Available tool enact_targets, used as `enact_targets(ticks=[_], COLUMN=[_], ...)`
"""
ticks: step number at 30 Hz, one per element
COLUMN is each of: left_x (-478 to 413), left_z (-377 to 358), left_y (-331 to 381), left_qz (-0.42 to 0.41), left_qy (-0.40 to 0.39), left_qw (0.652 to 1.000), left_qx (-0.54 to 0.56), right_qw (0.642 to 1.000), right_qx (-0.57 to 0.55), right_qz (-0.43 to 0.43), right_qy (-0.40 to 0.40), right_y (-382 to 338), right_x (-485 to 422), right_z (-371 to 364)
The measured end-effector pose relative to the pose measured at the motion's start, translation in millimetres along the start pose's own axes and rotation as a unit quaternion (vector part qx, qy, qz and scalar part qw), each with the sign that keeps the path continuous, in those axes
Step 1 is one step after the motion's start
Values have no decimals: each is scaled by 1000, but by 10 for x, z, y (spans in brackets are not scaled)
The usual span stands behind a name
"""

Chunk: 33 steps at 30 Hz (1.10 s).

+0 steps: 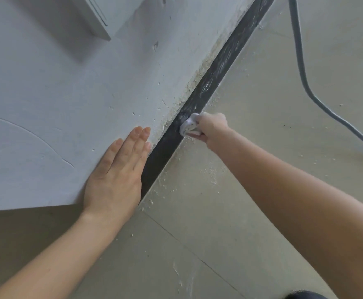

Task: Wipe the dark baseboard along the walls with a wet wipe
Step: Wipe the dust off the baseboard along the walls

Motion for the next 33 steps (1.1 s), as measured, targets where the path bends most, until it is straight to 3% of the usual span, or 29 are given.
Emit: enact_targets(ticks=[2,4,6,9,11,16,19,22,26,31,33], left_x=[3,5,8,6,8,3,21,28,15,8,2], left_z=[0,3,-1,-1,0,-8,-6,-9,6,9,12], left_y=[2,0,-3,-5,0,-6,9,11,1,-5,-10], left_qz=[1,4,6,1,-4,-1,-4,-3,-4,-3,-2], left_qy=[-2,-1,0,-1,-1,-1,4,2,8,-1,-4], left_qw=[1000,1000,1000,1000,1000,1000,1000,1000,1000,1000,1000], left_qx=[-2,1,8,13,16,8,-2,-5,3,6,6], right_qw=[990,980,987,992,985,990,980,990,984,984,981], right_qx=[-137,-182,-145,-18,0,-131,-198,-121,21,-105,-165], right_qz=[9,4,-37,-115,-139,-44,-29,-65,-133,-144,-99], right_qy=[43,80,65,-59,-98,-36,18,13,-118,-31,-13], right_y=[-227,-179,91,494,573,-130,-398,-174,425,20,-212], right_x=[-53,22,197,514,579,234,133,282,715,452,337], right_z=[245,375,303,-118,-324,-123,194,228,-315,-253,-102])
Point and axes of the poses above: each hand's wrist, its own x-axis away from the middle knuckle, its own z-axis out of the back of the hand, y = z × x, the point moved 7 cm from there along -x, towards the middle knuckle, and after that the axes turned 6 degrees about y, right-handed, at the moved point
